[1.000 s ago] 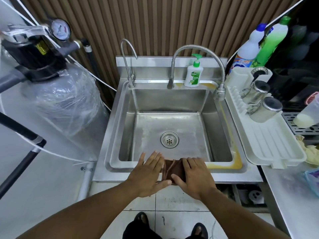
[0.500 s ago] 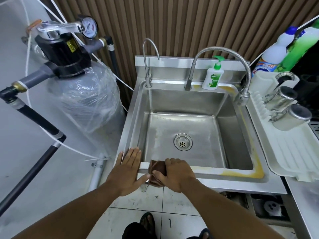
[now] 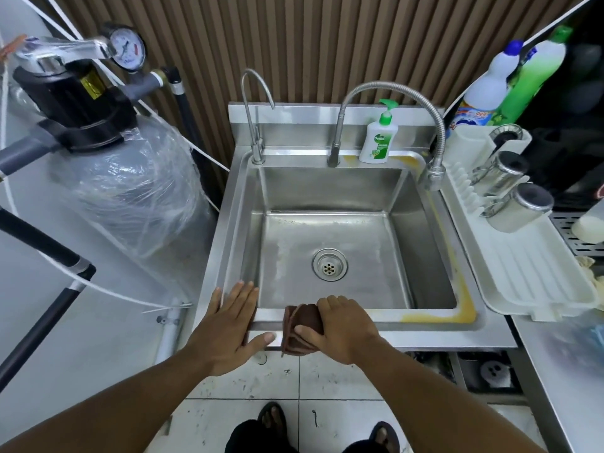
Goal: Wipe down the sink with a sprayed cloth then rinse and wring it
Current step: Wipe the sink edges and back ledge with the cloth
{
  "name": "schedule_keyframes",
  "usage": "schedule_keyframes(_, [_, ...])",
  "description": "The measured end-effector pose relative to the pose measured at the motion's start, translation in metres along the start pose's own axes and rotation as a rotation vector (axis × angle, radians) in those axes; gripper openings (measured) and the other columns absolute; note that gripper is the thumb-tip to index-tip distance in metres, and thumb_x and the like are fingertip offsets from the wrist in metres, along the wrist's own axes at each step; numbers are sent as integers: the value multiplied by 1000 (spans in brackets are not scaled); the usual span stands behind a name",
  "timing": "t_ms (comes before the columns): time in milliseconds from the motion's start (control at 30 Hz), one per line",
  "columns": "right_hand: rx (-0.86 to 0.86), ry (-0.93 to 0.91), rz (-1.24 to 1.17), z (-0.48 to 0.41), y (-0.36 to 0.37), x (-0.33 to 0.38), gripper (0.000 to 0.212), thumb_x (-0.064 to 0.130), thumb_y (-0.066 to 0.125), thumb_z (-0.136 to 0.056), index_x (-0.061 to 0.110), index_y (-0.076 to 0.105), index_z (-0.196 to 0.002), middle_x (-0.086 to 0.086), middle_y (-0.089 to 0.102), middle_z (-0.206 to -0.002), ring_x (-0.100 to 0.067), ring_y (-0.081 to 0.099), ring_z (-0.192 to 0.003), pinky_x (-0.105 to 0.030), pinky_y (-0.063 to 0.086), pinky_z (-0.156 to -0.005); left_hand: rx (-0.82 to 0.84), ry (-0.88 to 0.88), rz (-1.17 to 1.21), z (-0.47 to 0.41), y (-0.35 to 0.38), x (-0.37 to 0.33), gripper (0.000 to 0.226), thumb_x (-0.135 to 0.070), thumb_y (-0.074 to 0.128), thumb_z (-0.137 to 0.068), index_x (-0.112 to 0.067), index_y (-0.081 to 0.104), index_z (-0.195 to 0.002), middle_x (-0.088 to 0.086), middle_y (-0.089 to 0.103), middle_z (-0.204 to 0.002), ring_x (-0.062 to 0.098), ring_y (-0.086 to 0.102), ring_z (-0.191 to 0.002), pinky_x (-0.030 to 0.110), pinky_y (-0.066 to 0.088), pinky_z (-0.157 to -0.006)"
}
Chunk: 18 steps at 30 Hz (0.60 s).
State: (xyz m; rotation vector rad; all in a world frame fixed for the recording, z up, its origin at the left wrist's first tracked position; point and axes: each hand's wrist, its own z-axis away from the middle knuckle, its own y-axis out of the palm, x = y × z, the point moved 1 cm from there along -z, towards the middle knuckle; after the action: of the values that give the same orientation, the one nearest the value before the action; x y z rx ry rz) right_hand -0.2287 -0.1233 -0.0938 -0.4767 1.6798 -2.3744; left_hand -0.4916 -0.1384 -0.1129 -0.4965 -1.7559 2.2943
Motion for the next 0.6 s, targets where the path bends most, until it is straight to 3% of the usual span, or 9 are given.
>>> schedule_keyframes(300, [-2, 110, 30, 45, -4, -91, 71, 80, 19, -87, 22, 52, -112, -2, 58, -109, -23, 49, -97, -37, 40, -92, 40, 104, -31, -36, -6, -41, 97, -82, 8, -91, -16, -10, -159, -2, -13, -166, 15, -24, -151, 50, -16, -121])
schedule_keyframes(400, [-36, 118, 39, 54, 2, -98, 75, 78, 14, -88, 21, 49, -123, -2, 57, -118, -23, 47, -107, -37, 35, -101, 35, 125, 19, -45, -8, -54, 98, -83, 7, -90, -16, -8, -160, -2, -13, -166, 14, -24, -151, 50, -17, -121])
schedule_keyframes(500, [-72, 142, -15, 63, 11, -90, 90, 73, 6, -92, 10, 30, -151, -10, 38, -152, -29, 29, -140, -40, 15, -120, 37, 186, 38, -56, -9, -80, 95, -81, 8, -91, -18, -12, -159, -5, -19, -164, 13, -28, -150, 49, -19, -120])
schedule_keyframes(600, [-90, 115, -50, 76, 20, -83, 94, 69, -5, -90, 6, 11, -158, -12, 12, -165, -25, 2, -153, -41, -5, -122, 18, 297, 48, -70, -9, -115, 89, -78, 6, -94, -20, -10, -160, -7, -17, -165, 11, -27, -150, 51, -17, -120])
